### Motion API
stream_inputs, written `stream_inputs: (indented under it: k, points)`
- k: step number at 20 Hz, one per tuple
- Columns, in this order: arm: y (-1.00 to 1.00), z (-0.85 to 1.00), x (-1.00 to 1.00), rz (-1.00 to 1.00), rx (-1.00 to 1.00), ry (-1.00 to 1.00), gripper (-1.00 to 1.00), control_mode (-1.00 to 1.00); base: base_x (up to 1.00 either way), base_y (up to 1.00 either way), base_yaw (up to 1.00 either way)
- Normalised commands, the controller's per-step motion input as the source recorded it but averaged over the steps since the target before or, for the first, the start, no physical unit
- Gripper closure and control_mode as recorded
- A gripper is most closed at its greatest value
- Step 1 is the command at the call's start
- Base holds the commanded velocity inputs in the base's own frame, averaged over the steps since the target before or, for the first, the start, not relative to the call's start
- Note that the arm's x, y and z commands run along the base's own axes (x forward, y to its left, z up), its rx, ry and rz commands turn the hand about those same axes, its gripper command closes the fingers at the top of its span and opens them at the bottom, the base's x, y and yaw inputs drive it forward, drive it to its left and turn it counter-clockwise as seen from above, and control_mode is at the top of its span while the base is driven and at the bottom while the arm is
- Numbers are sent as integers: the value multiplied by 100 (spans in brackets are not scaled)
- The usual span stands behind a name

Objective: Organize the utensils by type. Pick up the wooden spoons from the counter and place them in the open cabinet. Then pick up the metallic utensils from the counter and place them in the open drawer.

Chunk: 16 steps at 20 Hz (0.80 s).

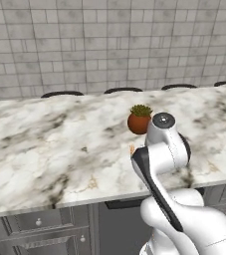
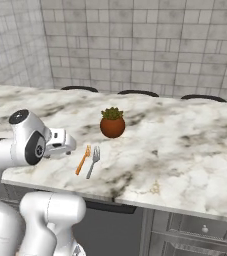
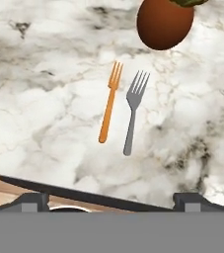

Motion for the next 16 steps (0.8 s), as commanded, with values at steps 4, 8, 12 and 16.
stream_inputs:
  k: [4,8,12,16]
  points:
    - [10,-26,65,0,6,6,-100,-100,0,0,0]
    - [14,-31,49,-1,9,10,-100,-100,0,0,0]
    - [10,-34,36,-5,10,12,-100,-100,0,0,0]
    - [5,-30,31,-8,2,8,-100,-100,0,0,0]
